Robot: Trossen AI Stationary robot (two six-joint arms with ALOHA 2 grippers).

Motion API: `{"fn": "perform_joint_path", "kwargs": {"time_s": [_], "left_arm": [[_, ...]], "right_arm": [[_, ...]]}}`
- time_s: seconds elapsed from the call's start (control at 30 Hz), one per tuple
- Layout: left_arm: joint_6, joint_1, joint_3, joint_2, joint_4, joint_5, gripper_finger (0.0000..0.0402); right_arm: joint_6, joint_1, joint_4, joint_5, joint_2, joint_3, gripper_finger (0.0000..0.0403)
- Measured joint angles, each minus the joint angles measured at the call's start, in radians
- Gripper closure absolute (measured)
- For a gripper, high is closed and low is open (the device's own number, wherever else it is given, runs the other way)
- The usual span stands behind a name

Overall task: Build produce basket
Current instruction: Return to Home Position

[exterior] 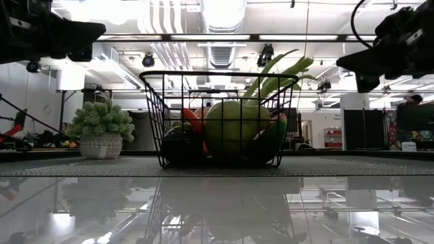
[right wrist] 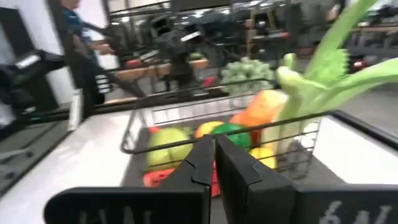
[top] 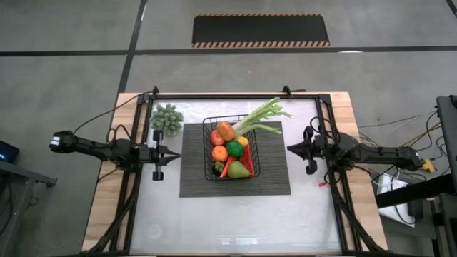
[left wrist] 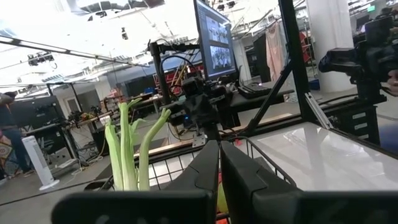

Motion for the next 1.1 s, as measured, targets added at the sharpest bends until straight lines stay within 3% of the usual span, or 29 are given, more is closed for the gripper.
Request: {"fn": "perform_joint_path", "kwargs": {"time_s": [0.2, 0.37, 1.1], "left_arm": [[0.0, 0.0, 0.0, 0.005, -0.003, 0.0, 0.0402], [0.0, 0.0, 0.0, 0.008, 0.0, 0.0, 0.0402], [0.0, 0.0, 0.0, 0.027, 0.0, 0.0, 0.0402]], "right_arm": [[-0.143, 0.002, -0.085, 0.009, -0.108, 0.002, 0.0394], [-0.219, -0.001, -0.085, 0.004, -0.075, 0.001, 0.0394], [-0.185, -0.014, -0.075, -0.002, -0.078, -0.001, 0.0394]]}}
